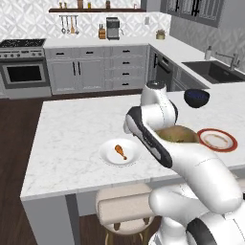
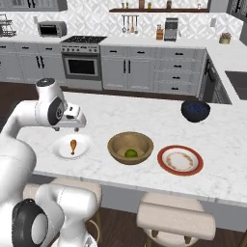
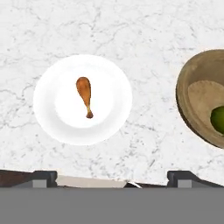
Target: Pick the chicken drumstick and lime from their plates and place them in the bowl. Then put the bowl in the fridge.
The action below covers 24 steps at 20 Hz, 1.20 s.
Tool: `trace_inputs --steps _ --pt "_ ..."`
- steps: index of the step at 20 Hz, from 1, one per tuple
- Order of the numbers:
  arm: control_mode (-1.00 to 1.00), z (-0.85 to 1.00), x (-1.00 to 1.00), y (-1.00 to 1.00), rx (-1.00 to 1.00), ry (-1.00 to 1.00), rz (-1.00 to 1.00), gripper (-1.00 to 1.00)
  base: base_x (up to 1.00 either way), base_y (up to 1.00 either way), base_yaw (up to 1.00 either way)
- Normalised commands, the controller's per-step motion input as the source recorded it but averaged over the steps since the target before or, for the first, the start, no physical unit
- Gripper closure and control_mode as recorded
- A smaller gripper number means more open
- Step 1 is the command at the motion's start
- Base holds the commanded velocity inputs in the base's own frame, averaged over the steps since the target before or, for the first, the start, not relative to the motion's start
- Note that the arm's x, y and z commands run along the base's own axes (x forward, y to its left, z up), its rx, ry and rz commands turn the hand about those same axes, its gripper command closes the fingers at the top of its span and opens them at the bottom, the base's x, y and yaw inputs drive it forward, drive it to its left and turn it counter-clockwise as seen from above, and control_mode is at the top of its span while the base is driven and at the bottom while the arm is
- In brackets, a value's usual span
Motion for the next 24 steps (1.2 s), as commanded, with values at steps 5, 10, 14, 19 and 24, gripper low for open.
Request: trace_inputs --steps 5,10,14,19,24 --pt "-1.0 -0.91 0.91 0.83 -0.01 0.03 0.25 -1.0 0.0 0.0 0.0" --pt "-1.0 -0.72 0.41 0.13 0.0 0.0 0.09 -1.0 0.0 0.0 0.0" --pt "-1.0 -0.58 0.17 0.0 -0.02 0.03 -0.05 -1.0 0.0 0.0 0.0" --pt "-1.0 -0.43 0.24 -0.01 -0.01 0.01 -0.06 -1.0 0.0 0.0 0.0" --pt "-1.0 -0.36 0.42 0.0 0.0 0.0 -0.02 -1.0 0.0 0.0 0.0"
